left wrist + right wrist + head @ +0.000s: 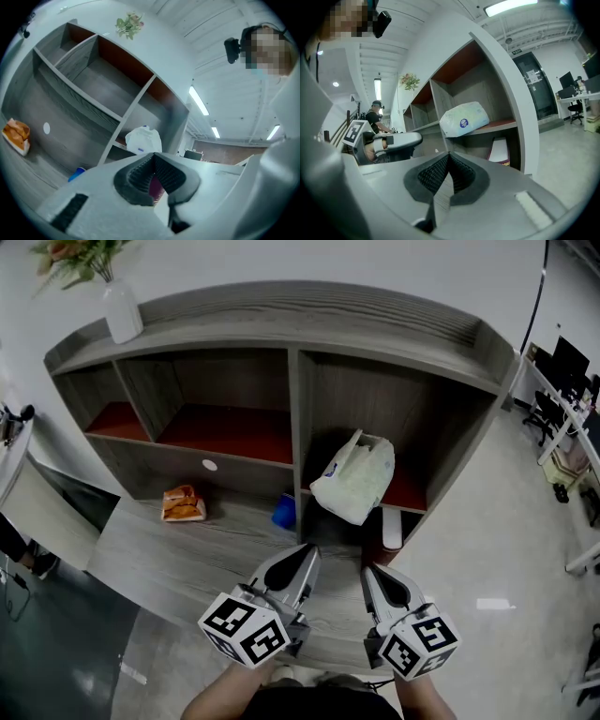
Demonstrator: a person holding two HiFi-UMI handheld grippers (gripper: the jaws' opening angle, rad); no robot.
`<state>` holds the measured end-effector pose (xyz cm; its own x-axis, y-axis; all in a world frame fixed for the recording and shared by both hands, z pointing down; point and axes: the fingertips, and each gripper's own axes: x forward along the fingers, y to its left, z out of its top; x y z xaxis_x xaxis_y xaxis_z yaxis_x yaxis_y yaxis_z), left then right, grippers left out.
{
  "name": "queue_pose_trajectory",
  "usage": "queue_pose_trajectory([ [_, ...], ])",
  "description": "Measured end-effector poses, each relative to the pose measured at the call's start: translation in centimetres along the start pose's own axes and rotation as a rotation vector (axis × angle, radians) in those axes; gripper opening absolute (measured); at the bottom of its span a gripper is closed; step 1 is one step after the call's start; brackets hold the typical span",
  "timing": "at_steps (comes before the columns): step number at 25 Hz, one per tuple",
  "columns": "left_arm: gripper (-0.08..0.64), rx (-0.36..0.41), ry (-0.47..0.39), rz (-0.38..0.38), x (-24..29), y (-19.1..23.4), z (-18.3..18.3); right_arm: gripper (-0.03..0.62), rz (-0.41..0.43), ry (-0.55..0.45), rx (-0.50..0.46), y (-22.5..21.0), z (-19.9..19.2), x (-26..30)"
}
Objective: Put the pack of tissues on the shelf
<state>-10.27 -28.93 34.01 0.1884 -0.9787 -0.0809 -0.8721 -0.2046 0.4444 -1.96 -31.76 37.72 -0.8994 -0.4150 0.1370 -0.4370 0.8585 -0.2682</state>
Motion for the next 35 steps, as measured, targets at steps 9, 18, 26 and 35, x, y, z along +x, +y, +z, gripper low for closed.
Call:
queue_pose_trajectory([
  [9, -0.006, 0.233, 0.074, 0.060, -2.5, -0.9, -2.0, 0.000, -0.014, 0.010, -0.008, 1.5, -1.1, -1.3],
  [18, -0.006, 0.352, 0.140, 0.096, -5.4, -0.8, -3.8, 0.000, -0.016, 0.021, -0.012, 3.6, -2.7, -2.1],
  [26, -0.006, 0.447, 0.188, 0.122, -7.1, -0.5, -5.5, 0.000, -0.038, 0.032, -0.023, 4.1, -3.7, -3.0],
  [35, -0.006, 0.512, 0.230, 0.120, -8.0, -0.6, -6.8, 0.000, -0.045, 0.056, -0.033, 4.4, -5.1, -3.6],
])
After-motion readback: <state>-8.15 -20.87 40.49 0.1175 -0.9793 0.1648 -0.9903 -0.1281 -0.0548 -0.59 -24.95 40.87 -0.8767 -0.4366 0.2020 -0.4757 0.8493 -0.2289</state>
